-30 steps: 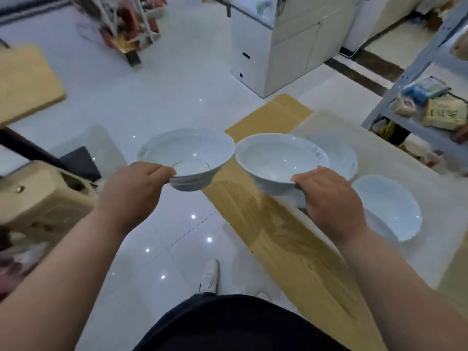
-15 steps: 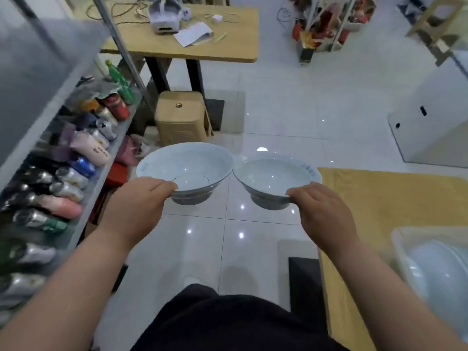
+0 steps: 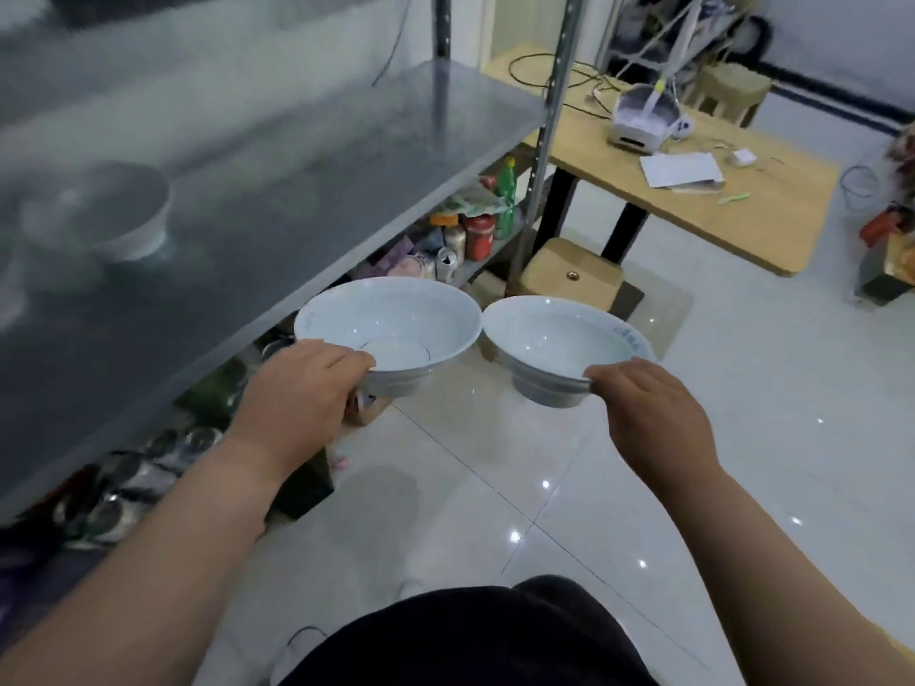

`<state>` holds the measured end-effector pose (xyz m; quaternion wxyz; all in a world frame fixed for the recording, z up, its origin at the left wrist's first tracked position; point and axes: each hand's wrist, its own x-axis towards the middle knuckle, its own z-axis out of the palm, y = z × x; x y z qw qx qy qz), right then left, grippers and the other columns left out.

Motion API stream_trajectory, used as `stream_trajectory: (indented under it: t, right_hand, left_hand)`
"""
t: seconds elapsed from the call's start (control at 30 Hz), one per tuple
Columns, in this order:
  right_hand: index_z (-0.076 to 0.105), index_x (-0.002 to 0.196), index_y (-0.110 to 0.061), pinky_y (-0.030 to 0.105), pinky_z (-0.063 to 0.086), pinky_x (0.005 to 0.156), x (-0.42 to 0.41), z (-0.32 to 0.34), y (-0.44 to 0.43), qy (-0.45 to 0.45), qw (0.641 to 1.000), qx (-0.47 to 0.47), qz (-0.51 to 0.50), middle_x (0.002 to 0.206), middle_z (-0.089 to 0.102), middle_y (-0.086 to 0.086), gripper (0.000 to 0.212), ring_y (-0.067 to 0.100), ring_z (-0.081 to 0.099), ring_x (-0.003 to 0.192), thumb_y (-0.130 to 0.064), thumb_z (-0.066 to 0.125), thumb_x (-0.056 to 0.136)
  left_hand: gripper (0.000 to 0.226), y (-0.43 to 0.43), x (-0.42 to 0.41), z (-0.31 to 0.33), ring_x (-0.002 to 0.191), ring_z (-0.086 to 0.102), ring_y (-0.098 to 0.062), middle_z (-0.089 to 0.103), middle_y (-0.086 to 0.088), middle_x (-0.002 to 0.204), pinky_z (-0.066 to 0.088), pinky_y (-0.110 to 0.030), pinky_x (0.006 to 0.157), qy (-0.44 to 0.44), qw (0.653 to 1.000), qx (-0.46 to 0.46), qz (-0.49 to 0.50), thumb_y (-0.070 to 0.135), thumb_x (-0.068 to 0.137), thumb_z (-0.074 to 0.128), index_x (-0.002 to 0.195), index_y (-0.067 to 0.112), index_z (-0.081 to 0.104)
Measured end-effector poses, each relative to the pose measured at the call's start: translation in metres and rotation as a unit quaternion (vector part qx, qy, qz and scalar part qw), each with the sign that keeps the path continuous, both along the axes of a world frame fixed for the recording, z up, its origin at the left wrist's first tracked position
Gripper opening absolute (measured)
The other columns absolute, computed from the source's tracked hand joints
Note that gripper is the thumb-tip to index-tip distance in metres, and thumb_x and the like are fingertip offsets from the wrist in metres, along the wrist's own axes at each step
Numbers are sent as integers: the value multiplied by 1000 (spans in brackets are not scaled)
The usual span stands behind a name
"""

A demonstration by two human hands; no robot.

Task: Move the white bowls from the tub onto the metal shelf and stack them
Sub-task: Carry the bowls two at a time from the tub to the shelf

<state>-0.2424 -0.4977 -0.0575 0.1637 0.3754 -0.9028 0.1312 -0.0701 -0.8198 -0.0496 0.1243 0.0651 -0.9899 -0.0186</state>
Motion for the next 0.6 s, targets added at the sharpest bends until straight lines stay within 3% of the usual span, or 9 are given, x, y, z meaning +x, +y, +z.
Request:
stream_trajectory:
  t: [0.17, 0.27, 0.3, 0.37, 0.6]
  right_hand:
    - [73, 100, -12, 37, 54, 67, -70, 1, -73, 10, 994, 3, 112, 91, 73, 7, 31, 31, 67, 84, 4, 74, 74]
    - [72, 106, -17, 37, 54, 71, -117, -6, -114, 4, 986, 16, 164, 97, 73, 3, 33, 28, 66, 92, -2, 71, 77]
    - [72, 105, -17, 36, 54, 72, -132, -8, -128, 9, 983, 9, 186, 96, 73, 3, 34, 29, 66, 92, -1, 72, 75]
    - [74, 103, -14, 34, 53, 71, -162, -11, -156, 20, 972, -17, 233, 93, 73, 5, 38, 30, 67, 88, 3, 75, 69]
    - [72, 103, -13, 36, 52, 68, -247, -20, -244, 37, 926, -37, 375, 87, 71, 5, 40, 31, 65, 83, -1, 60, 67]
  left_hand:
    - [34, -20, -9, 17, 79, 66, -30, 72, 0, 85, 48, -33, 59, 38, 995, -6, 89, 19, 78, 41, 94, 15, 72]
    - [30, -31, -20, 19, 78, 66, -30, 72, -1, 85, 48, -34, 60, 28, 988, -23, 147, 22, 76, 49, 94, 13, 72]
    - [27, -35, -25, 18, 80, 66, -30, 72, -2, 87, 48, -34, 62, 20, 984, -33, 172, 16, 72, 59, 96, 14, 71]
    - [41, -41, -38, 14, 84, 66, -29, 72, -1, 92, 50, -34, 66, 9, 974, -38, 223, 0, 63, 71, 101, 16, 71]
    - [41, -42, -82, 9, 81, 68, -31, 74, -4, 92, 54, -35, 64, 16, 932, -50, 359, -6, 66, 72, 102, 14, 73]
